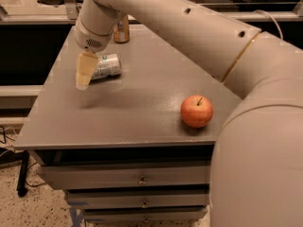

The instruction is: Place 7up can upright

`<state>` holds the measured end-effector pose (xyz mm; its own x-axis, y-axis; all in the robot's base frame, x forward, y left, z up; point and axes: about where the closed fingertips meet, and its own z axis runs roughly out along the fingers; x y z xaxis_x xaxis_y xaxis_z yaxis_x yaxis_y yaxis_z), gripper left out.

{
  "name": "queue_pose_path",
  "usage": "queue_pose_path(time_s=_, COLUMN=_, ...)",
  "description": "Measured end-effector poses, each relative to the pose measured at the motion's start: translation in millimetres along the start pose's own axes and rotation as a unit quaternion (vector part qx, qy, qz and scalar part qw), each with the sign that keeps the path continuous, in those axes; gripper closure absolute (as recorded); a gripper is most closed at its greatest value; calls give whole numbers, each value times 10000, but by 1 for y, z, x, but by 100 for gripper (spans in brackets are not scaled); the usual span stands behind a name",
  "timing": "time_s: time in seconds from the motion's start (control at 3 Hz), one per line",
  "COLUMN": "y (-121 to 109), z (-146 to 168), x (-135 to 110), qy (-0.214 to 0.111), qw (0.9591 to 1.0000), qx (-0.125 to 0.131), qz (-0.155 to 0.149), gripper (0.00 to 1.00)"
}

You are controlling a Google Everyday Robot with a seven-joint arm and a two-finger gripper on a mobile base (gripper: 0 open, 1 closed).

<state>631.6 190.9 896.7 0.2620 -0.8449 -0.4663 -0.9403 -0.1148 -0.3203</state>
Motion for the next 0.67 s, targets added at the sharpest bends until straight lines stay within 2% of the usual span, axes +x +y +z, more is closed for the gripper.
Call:
queue_pose_path(time_s=0.33, y=-7, z=18, x=2, qy=381, qw=9990, qx=-20, qz=-221, gripper=0)
queue_pose_path(time_s=0.67, y=-5, z=37, x=14, qy=761, qw=9962, qx=-163, qz=-396, gripper=0)
